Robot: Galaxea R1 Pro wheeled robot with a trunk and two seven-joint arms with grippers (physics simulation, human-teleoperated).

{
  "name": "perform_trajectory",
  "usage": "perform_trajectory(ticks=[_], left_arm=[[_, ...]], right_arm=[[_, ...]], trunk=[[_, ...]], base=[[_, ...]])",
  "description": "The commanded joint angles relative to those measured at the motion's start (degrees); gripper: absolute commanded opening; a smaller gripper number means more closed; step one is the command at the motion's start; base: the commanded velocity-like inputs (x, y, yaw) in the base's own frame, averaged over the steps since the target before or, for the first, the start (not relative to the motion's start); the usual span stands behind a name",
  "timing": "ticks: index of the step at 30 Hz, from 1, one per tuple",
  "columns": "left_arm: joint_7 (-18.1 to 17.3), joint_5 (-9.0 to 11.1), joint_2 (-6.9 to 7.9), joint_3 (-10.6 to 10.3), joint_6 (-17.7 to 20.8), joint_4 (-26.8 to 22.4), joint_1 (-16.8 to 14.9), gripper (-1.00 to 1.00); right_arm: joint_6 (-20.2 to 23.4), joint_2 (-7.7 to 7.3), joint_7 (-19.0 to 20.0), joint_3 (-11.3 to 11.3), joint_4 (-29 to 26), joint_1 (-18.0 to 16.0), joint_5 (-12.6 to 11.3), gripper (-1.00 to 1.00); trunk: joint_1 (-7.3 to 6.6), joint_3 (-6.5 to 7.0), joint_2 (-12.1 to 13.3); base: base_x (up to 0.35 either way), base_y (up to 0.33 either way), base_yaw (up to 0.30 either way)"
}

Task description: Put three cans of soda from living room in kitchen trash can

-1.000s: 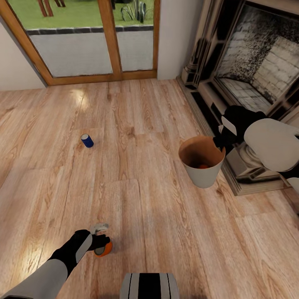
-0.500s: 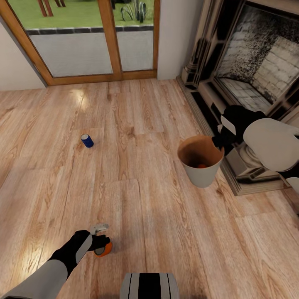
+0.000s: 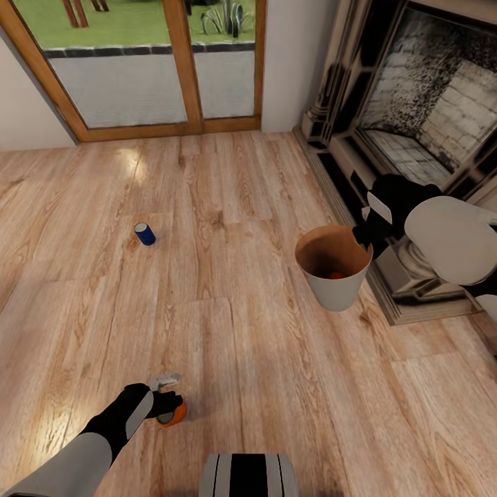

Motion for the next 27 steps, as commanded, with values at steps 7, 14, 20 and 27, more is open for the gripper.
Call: perform_trajectory(ticks=[7,14,20,27], left_arm=[[0.06,-0.01,-0.19,-0.14,-0.46,1.77,0.03,1.00],[0.07,-0.06,-0.33,-0.20,-1.59,2.58,0.09,1.00],[0.09,-0.09,-0.41,-0.26,-2.88,2.69,0.11,1.00],[0.15,-0.14,-0.44,-0.30,-3.65,2.91,0.11,1.00]], right_arm=[[0.02,-0.02,0.15,0.06,0.06,-0.02,-0.17,-1.00],[0.02,-0.12,0.15,0.06,0.08,-0.02,-0.17,-1.00],[0.02,-0.20,0.16,0.06,0.08,-0.02,-0.13,-1.00],[0.02,-0.23,0.15,0.11,0.13,-0.02,-0.11,-1.00]], trunk=[[-0.01,0.01,0.00],[-0.01,0.01,0.00],[-0.01,0.01,0.00],[-0.01,0.01,0.00]], base=[[0.000,0.000,0.000],[0.000,0.000,0.000],[0.000,0.000,0.000],[0.000,0.000,0.000]])
